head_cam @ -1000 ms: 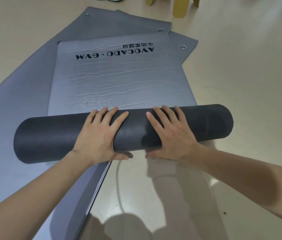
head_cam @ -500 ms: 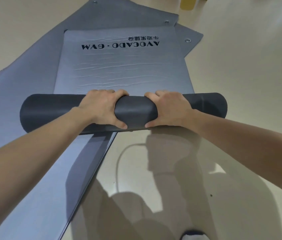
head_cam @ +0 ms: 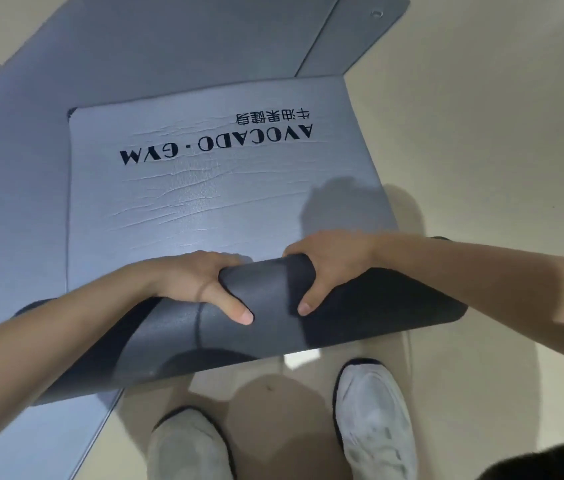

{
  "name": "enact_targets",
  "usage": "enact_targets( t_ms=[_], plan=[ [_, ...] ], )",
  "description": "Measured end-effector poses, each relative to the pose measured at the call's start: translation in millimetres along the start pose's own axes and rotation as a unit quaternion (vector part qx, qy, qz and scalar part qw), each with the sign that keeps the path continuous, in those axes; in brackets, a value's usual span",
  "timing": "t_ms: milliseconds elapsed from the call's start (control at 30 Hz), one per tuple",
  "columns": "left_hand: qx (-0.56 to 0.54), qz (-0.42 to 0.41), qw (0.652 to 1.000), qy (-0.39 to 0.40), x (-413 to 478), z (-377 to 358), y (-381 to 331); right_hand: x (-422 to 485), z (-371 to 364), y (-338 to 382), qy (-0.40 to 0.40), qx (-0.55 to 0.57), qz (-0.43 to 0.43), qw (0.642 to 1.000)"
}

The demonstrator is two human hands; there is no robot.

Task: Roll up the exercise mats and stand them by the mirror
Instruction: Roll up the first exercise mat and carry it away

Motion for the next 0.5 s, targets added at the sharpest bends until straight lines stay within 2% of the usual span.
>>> enact_targets(
  t_ms=[67,133,233,333,400,500],
  plan=[
    [0.03,-0.002,0.999,-0.042,-5,-21,7,-1,-19,0,0.03,0.027,0.005,0.999],
    [0.094,0.004,0.988,-0.119,-13,-34,12,-3,-29,-1,0.049,0.045,0.002,0.998],
    [0.143,-0.047,0.946,-0.286,-33,-46,9,-1,-31,-5,0.058,0.065,-0.001,0.996],
    [0.176,-0.092,0.892,-0.406,-49,-72,2,3,-28,-7,0.062,0.075,-0.007,0.995],
    [0.244,-0.055,0.869,-0.427,-45,-94,1,4,-27,-7,0.068,0.068,-0.008,0.995],
    [0.288,-0.033,0.862,-0.415,-35,-95,2,3,-20,-8,0.048,0.02,-0.014,0.999]
  ],
)
Point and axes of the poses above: each hand's wrist, its own x-axis towards the middle knuckle, its own z-axis out of the back of the hand, y = z × x, the point moved 7 cm from there along x, towards the middle knuckle, and after that the axes turned 12 degrees about z, right-handed, at the moved point
